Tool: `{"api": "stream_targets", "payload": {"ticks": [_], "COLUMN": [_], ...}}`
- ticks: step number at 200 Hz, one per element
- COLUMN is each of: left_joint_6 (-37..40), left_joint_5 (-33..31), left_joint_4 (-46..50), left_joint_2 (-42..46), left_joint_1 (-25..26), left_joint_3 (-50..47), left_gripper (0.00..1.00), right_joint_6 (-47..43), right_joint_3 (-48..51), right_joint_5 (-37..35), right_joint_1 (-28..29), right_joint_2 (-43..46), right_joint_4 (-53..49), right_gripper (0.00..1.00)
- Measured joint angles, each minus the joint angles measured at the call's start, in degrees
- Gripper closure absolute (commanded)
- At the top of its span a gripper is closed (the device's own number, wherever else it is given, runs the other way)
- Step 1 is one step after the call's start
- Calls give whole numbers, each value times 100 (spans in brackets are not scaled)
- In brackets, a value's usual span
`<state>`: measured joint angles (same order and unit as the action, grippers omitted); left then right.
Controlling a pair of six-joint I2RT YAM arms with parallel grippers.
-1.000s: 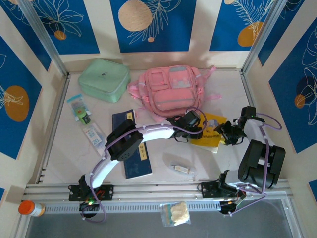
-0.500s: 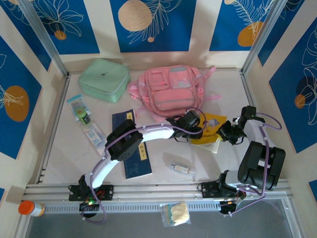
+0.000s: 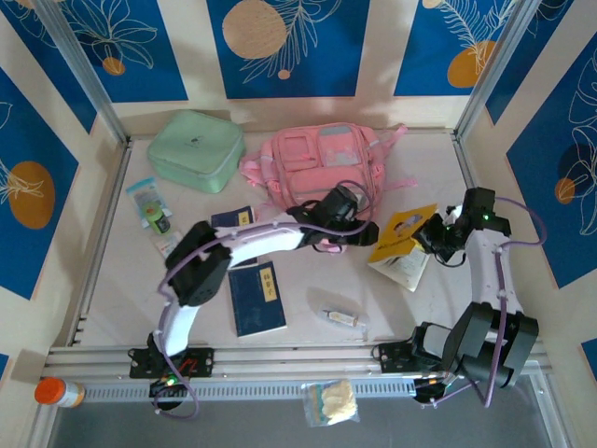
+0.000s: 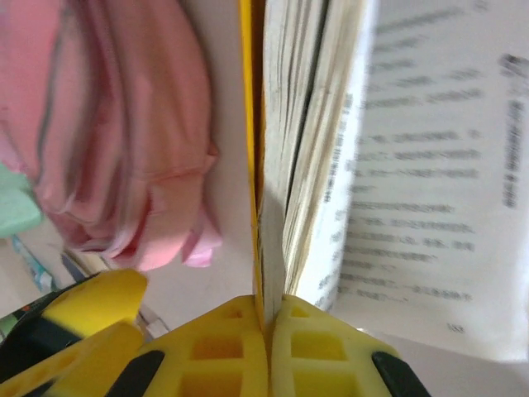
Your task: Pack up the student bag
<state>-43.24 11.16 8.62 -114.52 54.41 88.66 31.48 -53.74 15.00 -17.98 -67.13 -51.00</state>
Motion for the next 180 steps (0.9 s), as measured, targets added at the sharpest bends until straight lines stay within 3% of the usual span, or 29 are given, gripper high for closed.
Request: {"api": "stream_targets", "payload": {"ticks": [32,56,117,180], "left_joint_6": [-286,-627,-1504,-2232], "left_joint_5": [282,636,1340,1475], "left_joint_4": [-490,-826,-1711,-2898], "left_joint_2": [1276,1733,1923,1923], "left_joint_1": [-407,-761,-1211,-1231], "left_joint_3": [-986,-1528,-2267,-2472], "left_gripper": [32,31,29,36], "right_joint_6": [24,22,-4,0], "right_joint_3": [-586,-977,-1399,-1266], "right_joint_5": [52,223,1134,2004], "right_joint_1": [354,811,1991,2103], "right_joint_2": [332,446,385,251], "right_joint_4": [-306,-385,79,1008], "right_gripper": [100,100,100,100]}}
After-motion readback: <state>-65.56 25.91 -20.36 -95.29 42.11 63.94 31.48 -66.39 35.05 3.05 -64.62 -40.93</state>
